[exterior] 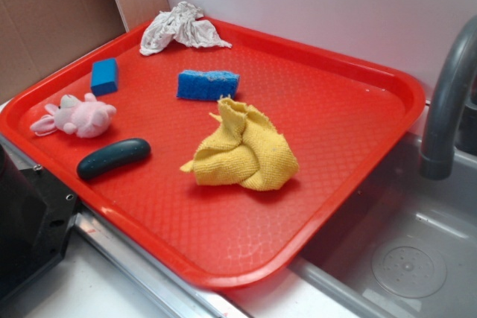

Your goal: Grab the blue block.

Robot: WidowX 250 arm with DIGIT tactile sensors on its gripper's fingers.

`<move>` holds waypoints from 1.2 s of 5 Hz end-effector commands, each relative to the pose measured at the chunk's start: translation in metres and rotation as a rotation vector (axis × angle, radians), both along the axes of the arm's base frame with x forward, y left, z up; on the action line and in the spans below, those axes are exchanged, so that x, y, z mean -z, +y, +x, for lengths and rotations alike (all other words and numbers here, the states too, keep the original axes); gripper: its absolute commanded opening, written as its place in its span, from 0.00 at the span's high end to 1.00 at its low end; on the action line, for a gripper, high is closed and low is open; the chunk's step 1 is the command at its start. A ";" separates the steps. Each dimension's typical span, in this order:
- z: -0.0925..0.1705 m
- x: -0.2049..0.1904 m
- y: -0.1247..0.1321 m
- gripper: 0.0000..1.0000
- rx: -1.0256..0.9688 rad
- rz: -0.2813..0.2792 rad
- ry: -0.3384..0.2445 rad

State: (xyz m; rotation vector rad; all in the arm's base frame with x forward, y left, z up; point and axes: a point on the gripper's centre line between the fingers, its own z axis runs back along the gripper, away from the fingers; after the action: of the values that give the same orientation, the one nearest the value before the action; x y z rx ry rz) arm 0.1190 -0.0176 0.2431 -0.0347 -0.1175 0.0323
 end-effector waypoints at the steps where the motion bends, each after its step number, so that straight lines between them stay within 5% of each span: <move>1: 0.000 0.000 0.000 0.00 0.000 0.000 0.000; 2: 0.008 0.050 0.050 0.00 -0.247 0.065 0.089; 3: 0.024 0.098 0.094 0.00 -0.501 0.071 -0.010; 5: 0.107 0.138 0.141 0.00 -0.927 0.058 -0.232; 6: 0.130 0.169 0.149 0.00 -1.002 0.094 -0.156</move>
State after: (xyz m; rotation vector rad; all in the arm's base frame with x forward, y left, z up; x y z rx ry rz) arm 0.2460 0.1197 0.0557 0.1266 -0.2180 1.0186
